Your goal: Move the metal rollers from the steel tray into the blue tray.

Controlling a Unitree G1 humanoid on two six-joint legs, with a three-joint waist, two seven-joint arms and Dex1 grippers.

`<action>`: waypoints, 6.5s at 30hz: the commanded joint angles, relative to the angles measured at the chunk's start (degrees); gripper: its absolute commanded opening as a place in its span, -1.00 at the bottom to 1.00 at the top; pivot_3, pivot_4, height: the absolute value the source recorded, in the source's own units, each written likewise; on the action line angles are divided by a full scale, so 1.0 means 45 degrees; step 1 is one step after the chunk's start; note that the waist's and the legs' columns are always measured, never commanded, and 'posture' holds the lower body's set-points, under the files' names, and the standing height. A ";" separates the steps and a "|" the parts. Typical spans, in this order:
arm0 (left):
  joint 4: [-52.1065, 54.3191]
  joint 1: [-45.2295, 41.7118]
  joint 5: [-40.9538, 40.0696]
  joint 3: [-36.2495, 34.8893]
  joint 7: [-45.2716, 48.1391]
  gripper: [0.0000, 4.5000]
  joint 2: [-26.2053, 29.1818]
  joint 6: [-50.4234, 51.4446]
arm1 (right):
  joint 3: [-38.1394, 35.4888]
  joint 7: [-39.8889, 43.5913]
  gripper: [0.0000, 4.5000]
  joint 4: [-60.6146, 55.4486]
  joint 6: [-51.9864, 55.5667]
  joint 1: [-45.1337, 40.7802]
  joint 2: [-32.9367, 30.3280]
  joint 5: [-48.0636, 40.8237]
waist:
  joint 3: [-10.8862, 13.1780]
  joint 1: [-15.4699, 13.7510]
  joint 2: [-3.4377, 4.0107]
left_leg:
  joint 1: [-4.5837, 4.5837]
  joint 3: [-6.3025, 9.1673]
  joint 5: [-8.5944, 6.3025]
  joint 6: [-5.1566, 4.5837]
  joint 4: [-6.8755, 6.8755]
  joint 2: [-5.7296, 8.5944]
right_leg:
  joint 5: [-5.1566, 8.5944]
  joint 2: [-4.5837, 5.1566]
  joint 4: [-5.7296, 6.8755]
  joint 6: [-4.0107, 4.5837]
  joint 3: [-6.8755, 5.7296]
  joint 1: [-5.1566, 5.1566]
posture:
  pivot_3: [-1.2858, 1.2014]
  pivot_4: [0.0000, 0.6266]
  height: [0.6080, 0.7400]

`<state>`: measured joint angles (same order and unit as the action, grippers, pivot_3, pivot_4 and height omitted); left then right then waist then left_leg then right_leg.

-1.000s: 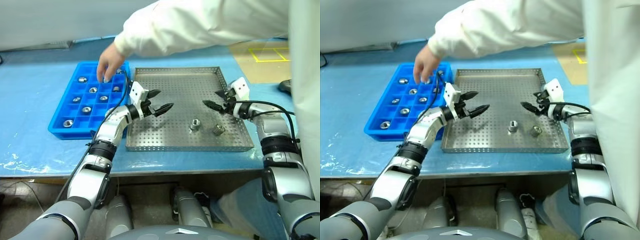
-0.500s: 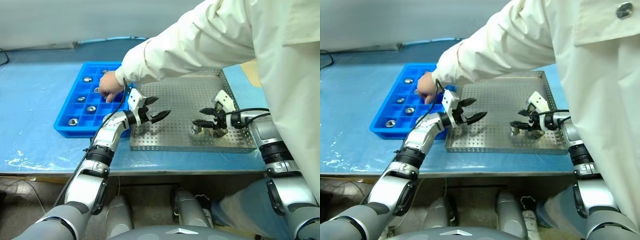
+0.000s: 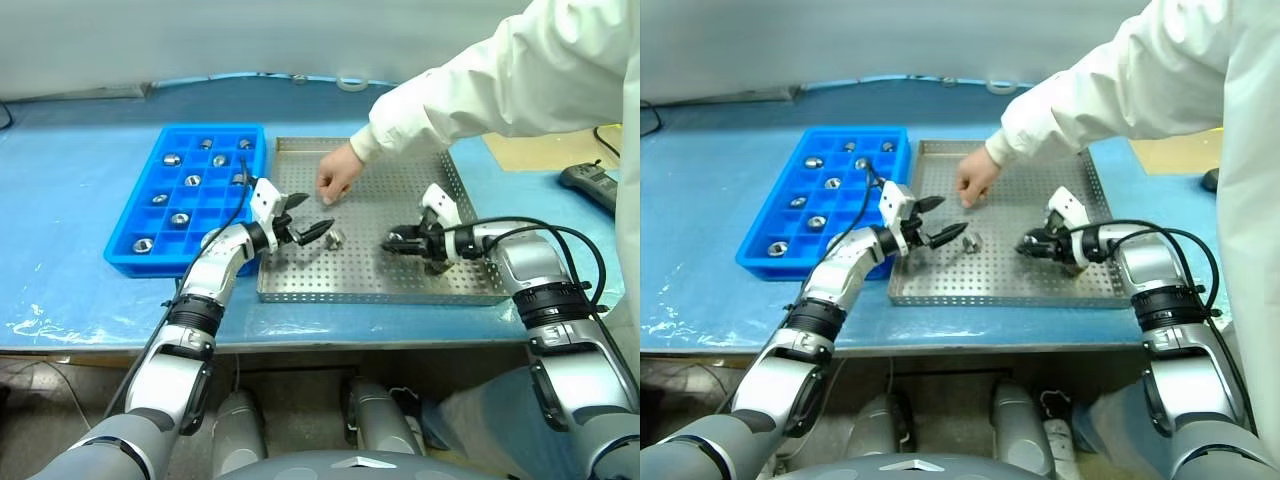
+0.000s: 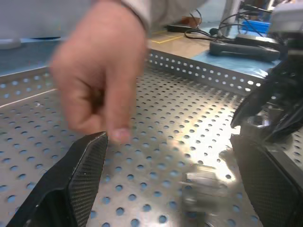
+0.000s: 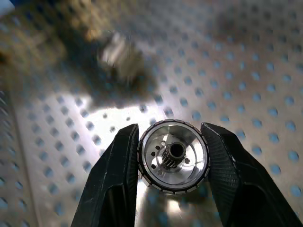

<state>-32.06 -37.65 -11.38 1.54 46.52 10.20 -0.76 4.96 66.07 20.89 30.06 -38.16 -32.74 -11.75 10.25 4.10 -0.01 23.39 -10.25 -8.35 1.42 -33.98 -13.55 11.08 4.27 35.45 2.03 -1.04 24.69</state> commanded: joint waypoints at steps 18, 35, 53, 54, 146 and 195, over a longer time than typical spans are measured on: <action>0.5804 0.3558 -0.1291 -0.5223 -0.7396 1.00 0.0668 0.0087 | 0.0723 -0.2785 -0.28 0.7512 -0.5655 -0.7042 0.7881 0.0811 | 0.0003 -0.0948 -0.0001 | 0.0062 0.0003 0.0080 0.0133 0.0251 -0.0039 | 0.0024 -0.0007 -0.0018 0.0042 -0.0083 0.0153 | 0.04 -0.52 1.00; 0.9217 0.6637 -0.1654 -0.5935 -0.9458 1.00 0.0668 0.1011 | 0.0221 -0.8106 -0.28 1.1635 -0.7801 -0.8850 0.9308 0.2901 | 0.0011 -0.2258 -0.0004 | 0.0023 0.0039 0.0124 0.0219 0.0387 -0.0026 | 0.0039 -0.0001 -0.0027 0.0044 -0.0109 0.0146 | 0.19 -0.52 1.00; 1.1062 0.8365 -0.1504 -0.5927 -1.0275 1.00 0.0306 0.1213 | -0.0933 -1.2725 -0.28 1.2427 -0.6308 -0.9529 1.0100 0.3531 | 0.0009 -0.2356 -0.0008 | 0.0144 0.0045 0.0148 0.0261 0.0407 -0.0024 | 0.0055 -0.0016 0.0018 0.0024 -0.0101 0.0314 | 0.33 -0.52 1.00; 1.1213 0.8533 -0.1503 -0.5967 -1.0365 1.00 0.0245 0.1200 | -0.1050 -1.2413 -0.28 1.2433 -0.6282 -0.9565 1.0159 0.3461 | 0.0009 -0.2409 -0.0008 | 0.0141 0.0047 0.0148 0.0261 0.0407 -0.0024 | 0.0055 -0.0016 0.0023 0.0023 -0.0101 0.0314 | 0.34 -0.52 1.00; -0.7966 -0.4906 0.2426 0.2659 0.6009 1.00 -0.2443 -0.1132 | -0.3307 -0.9354 0.76 0.4233 -0.4529 -0.2283 0.0540 0.2083 | 0.0000 0.1620 -0.0006 | 0.0177 -0.0048 -0.0141 -0.0365 -0.0081 0.0361 | -0.0014 0.0305 -0.0184 -0.0015 0.0048 -0.0019 | -0.51 -0.52 1.00; 1.1779 0.6975 -0.1945 -0.3470 -0.6148 -0.44 0.0378 0.4185 | -0.1665 -0.8136 0.77 1.1610 -0.7512 -0.7333 0.5995 0.3090 | 0.0047 -0.2108 0.0018 | 0.0328 0.0007 -0.0071 -0.0148 -0.0030 0.0216 | 0.0102 0.0420 0.0029 0.0043 -0.0219 0.0123 | 0.05 -0.52 1.00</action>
<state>21.84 -4.97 -19.75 -14.99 17.36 10.88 19.43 -2.13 29.61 74.39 -2.80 -70.72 -5.16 2.18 10.46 -5.39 0.07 24.86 -10.22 -8.61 0.85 -34.07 -12.57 11.46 6.10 35.60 2.07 -2.04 25.29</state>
